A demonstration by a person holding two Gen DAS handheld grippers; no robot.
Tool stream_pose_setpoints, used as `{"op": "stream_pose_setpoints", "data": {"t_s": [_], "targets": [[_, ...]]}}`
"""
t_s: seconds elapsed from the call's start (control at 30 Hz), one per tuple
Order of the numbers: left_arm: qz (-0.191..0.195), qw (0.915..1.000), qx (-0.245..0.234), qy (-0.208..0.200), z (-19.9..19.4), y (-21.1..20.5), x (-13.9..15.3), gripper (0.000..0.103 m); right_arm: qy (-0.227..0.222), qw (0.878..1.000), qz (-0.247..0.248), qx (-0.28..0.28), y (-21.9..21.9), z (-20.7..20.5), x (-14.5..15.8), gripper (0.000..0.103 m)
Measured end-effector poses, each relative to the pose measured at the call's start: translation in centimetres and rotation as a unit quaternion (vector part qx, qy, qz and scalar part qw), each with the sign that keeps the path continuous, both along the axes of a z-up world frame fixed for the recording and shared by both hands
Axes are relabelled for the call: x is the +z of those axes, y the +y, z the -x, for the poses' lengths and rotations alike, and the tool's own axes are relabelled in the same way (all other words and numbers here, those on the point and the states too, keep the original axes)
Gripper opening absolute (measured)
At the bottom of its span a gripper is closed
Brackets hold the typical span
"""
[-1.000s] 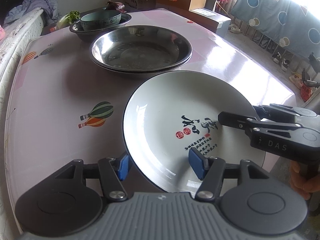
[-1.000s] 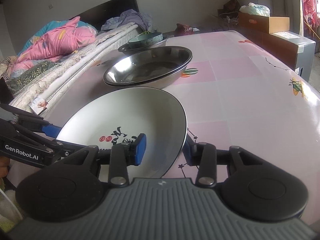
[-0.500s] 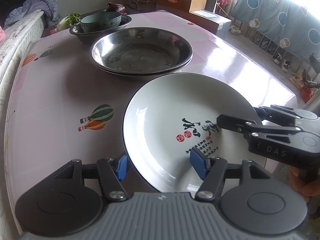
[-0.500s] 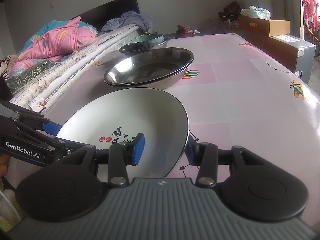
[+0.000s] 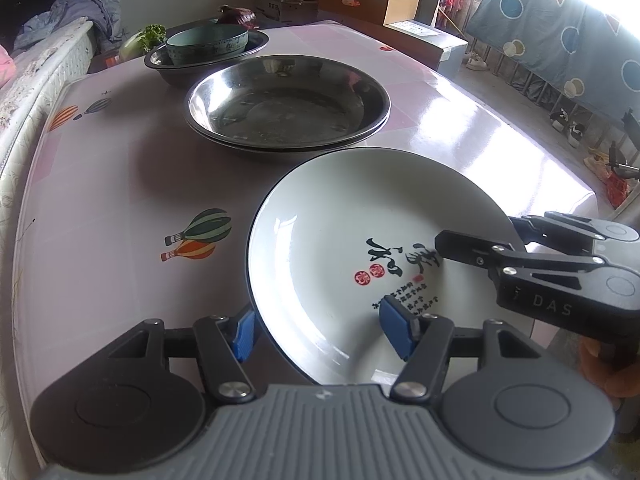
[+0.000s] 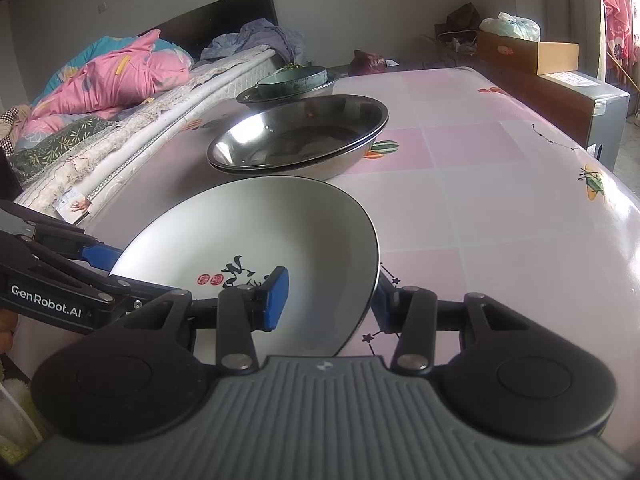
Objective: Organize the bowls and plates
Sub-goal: 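Hold the white calligraphy plate by its rim with both tools near the steel plates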
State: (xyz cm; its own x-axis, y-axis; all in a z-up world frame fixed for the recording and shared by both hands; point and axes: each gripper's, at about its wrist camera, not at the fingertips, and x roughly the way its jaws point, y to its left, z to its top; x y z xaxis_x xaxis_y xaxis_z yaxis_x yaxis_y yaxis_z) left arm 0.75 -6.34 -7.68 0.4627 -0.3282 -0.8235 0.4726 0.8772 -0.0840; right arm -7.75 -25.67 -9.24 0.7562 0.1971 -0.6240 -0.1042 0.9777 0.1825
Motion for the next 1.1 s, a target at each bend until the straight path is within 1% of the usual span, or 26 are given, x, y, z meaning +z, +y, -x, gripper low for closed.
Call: {"op": "stream_pose_setpoints", "data": {"t_s": [1.1], "targets": [[-0.003,1.0,0.004,-0.008,0.42,0.07,0.36,0.063,-0.001,1.0,-0.002,0.001,-0.06,-0.05,0.33,0.044]]}}
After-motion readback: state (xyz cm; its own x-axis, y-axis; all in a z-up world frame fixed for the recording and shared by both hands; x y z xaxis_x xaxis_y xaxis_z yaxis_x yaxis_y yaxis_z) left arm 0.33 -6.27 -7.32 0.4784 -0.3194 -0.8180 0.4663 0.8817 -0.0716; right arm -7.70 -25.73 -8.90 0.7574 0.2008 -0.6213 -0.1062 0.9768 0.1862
